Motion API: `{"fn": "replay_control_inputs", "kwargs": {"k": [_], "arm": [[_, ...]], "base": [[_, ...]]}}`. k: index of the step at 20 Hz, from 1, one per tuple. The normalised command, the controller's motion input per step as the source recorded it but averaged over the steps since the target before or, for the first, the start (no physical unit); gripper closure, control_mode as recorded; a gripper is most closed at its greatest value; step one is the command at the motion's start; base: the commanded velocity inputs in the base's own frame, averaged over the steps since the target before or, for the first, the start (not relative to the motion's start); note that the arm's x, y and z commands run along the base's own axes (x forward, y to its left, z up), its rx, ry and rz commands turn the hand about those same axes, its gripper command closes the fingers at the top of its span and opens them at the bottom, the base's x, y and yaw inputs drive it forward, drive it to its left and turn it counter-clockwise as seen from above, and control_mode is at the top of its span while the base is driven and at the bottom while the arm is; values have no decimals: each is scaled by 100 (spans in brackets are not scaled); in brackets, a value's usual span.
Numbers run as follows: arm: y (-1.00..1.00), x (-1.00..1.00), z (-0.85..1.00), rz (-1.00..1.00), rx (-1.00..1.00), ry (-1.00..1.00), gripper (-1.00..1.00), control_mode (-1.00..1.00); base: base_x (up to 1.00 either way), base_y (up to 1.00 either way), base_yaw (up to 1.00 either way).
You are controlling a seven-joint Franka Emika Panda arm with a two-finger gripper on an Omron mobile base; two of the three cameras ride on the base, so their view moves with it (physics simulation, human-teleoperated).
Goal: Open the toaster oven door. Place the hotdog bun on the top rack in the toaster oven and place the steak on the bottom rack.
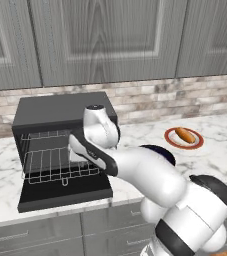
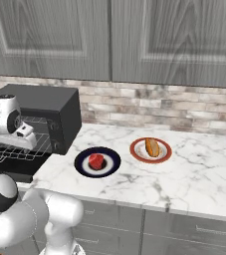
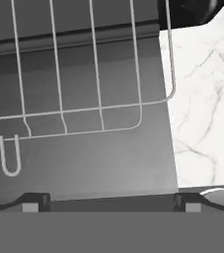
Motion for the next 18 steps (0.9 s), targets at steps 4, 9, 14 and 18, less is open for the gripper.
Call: {"fn": "replay_control_inputs", "kwargs": {"k": [4, 9, 14, 18], "arm": [[-71, -1, 3, -6, 0, 24, -100, -100], [-76, 0, 0, -1, 1, 23, -100, -100], [-69, 0, 0, -1, 0, 20, -100, -100], [-56, 3, -4, -1, 3, 24, -100, -100]], "base": [[0, 0, 0], [0, 0, 0], [0, 0, 0], [0, 0, 0]]}}
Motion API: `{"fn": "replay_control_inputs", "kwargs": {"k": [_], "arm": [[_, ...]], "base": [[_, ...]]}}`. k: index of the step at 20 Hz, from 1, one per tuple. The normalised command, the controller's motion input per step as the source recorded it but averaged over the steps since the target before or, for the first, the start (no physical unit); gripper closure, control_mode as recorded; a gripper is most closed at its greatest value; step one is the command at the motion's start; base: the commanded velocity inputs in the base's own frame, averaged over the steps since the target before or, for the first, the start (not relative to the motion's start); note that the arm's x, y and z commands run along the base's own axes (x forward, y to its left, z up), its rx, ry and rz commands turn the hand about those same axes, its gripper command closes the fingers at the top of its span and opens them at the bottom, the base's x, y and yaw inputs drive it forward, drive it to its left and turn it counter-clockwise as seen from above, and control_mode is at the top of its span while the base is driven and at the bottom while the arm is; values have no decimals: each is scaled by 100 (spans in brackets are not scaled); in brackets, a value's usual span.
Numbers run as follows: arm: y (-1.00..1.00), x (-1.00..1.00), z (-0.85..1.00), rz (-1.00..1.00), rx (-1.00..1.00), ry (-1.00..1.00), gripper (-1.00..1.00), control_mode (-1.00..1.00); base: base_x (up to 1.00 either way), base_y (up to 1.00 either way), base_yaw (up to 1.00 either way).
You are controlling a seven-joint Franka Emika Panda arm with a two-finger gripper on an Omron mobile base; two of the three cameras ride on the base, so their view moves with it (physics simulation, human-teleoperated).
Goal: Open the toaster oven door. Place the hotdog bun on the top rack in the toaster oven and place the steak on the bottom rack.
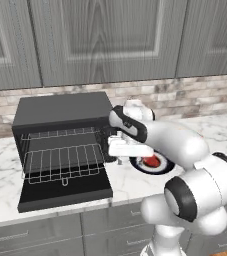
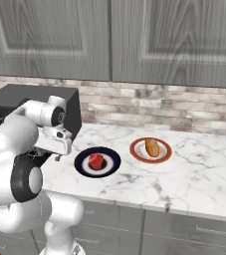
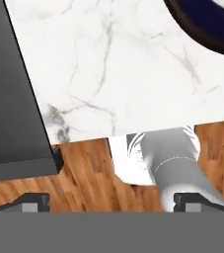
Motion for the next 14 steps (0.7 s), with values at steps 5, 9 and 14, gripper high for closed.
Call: {"fn": "replay_control_inputs", "kwargs": {"k": [5, 9, 14], "arm": [[-49, 2, -14, 0, 3, 18, -100, -100], [-56, -4, -14, 0, 0, 1, -100, -100], [-54, -17, -10, 0, 0, -18, -100, -100]], "base": [[0, 0, 0], [0, 0, 0], [0, 0, 0]]}}
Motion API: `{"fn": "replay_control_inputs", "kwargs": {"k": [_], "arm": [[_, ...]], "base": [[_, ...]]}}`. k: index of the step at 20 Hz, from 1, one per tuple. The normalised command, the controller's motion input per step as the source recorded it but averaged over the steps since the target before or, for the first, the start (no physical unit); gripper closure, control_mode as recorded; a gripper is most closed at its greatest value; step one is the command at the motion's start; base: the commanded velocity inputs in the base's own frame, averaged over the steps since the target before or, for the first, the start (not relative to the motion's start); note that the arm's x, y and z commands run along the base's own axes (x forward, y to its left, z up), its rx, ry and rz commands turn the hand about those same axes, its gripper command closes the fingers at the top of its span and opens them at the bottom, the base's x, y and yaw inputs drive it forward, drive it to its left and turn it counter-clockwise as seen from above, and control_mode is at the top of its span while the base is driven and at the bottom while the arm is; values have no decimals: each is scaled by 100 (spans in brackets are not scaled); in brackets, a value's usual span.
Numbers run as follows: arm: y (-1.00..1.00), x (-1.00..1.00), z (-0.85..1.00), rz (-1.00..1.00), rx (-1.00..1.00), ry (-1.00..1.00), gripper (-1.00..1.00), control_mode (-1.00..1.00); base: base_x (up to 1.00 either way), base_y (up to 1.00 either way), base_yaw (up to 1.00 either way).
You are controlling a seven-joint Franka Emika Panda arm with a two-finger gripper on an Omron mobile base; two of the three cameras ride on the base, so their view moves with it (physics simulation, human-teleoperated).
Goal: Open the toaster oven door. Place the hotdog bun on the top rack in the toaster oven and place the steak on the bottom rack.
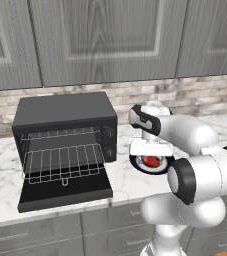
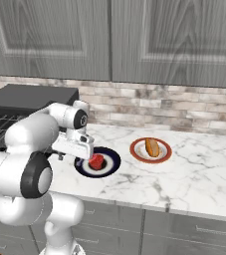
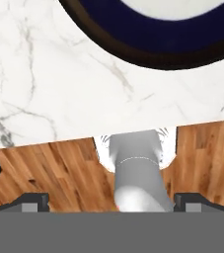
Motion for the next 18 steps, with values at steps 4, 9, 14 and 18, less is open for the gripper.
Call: {"fn": "replay_control_inputs", "kwargs": {"k": [4, 9, 14, 18], "arm": [[-48, 3, -8, 2, -1, -9, -100, -100], [-34, 18, -6, 12, -1, -8, -100, -100], [-15, 27, -17, 19, -2, -3, -100, -100], [-3, 20, -31, 24, 0, -4, -100, -100]], "base": [[0, 0, 0], [0, 0, 0], [0, 0, 0], [0, 0, 0]]}}
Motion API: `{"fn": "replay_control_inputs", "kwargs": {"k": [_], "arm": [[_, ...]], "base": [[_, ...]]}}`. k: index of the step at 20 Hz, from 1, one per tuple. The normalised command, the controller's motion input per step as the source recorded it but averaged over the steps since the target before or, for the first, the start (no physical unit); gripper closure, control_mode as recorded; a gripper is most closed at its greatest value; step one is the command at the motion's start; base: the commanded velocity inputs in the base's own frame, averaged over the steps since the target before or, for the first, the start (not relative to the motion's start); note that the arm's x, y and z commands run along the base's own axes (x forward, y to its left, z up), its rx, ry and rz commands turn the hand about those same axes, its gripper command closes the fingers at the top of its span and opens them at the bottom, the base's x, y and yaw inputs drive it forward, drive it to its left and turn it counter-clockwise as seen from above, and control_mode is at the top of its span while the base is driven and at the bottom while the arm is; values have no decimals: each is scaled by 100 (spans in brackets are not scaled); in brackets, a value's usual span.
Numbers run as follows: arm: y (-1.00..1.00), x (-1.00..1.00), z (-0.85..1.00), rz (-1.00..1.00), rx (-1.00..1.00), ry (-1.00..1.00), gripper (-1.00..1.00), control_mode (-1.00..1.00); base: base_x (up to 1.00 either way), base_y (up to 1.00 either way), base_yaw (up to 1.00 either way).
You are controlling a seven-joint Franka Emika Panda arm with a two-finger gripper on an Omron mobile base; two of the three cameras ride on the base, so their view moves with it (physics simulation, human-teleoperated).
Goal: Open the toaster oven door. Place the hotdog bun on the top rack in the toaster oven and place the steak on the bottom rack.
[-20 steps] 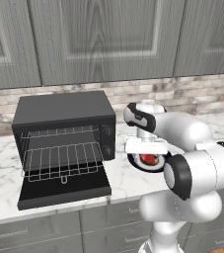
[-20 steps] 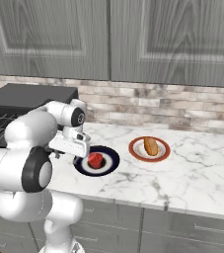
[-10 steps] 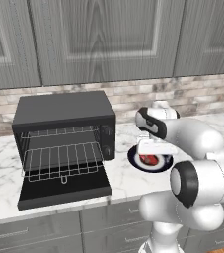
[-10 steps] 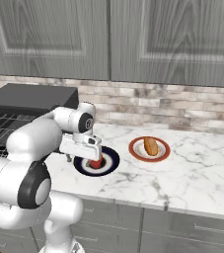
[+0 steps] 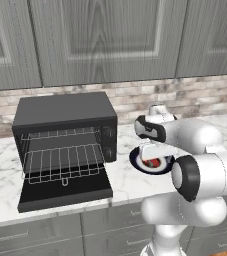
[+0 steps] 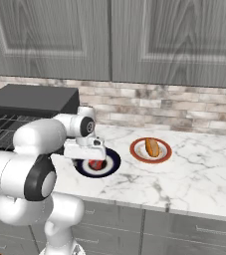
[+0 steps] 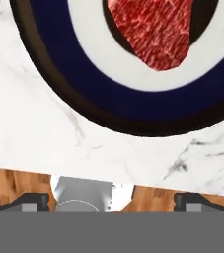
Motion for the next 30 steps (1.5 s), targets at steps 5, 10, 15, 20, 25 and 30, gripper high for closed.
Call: {"fn": "replay_control_inputs", "kwargs": {"k": [5, 10, 15, 20, 25, 30], "arm": [[-4, 23, -23, 26, 0, -11, -100, -100], [-5, 30, -18, 10, 0, -3, -100, -100], [0, 38, -22, 0, 8, 0, -100, -100], [-8, 35, -16, 0, 3, 0, -100, -100], [-5, 31, -25, 0, 0, -2, -100, -100], [-5, 25, -27, 0, 0, -4, -100, -100]], "base": [[0, 0, 0], [0, 0, 0], [0, 0, 0], [0, 0, 0], [0, 0, 0], [0, 0, 0]]}}
